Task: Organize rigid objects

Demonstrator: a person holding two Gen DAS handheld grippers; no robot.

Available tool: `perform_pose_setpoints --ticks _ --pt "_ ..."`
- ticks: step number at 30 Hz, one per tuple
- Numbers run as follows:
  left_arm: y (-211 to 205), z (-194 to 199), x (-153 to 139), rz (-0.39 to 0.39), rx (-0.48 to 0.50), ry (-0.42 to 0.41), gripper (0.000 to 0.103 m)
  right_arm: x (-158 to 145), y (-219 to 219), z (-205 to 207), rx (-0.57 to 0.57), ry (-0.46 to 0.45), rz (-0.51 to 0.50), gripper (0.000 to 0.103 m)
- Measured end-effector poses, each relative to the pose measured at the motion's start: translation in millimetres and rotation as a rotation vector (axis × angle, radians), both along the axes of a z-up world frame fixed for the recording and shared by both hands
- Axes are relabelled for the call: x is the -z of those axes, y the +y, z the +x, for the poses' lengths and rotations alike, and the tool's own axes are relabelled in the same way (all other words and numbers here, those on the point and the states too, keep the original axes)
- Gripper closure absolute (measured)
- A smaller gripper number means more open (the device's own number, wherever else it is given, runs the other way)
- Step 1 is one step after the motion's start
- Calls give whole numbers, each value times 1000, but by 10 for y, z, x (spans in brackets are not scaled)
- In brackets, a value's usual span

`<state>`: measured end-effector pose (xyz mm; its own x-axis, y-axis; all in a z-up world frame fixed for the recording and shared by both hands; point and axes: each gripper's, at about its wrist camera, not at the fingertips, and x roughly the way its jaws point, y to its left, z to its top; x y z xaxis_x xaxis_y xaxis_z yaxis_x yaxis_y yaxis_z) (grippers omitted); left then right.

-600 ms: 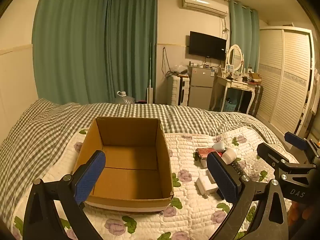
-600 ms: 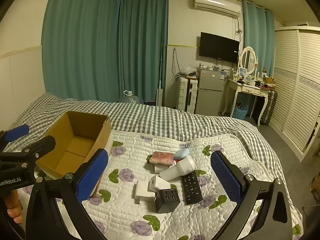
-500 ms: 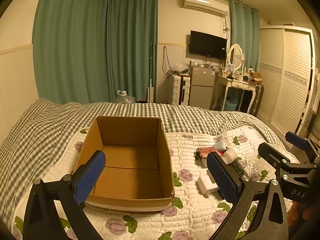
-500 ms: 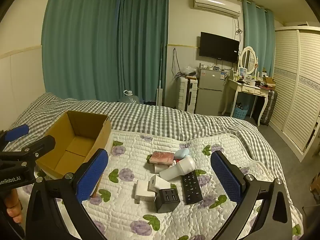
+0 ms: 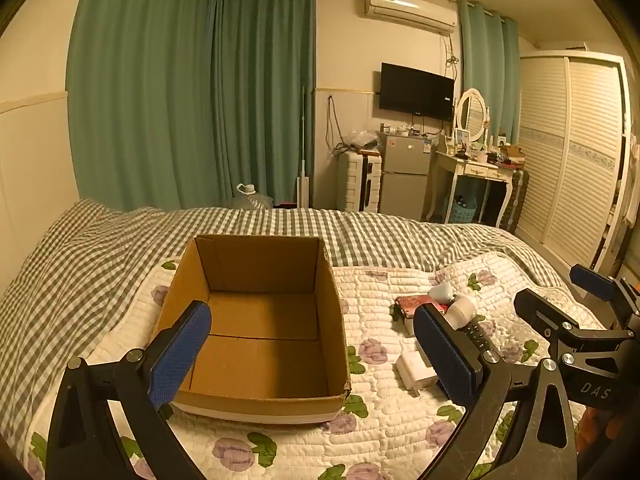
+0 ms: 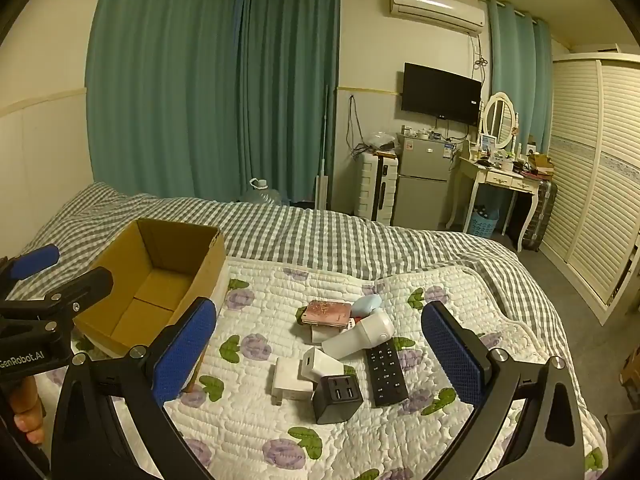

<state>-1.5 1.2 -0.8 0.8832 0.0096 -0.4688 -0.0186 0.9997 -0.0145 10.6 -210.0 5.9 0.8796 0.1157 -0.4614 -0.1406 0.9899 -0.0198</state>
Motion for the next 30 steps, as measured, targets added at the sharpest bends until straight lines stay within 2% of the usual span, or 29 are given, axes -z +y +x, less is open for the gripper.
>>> perform_pose_setpoints --ticks 30 --pt "1 -16 -6 -1 -7 0 0 12 13 13 -2 8 -4 0"
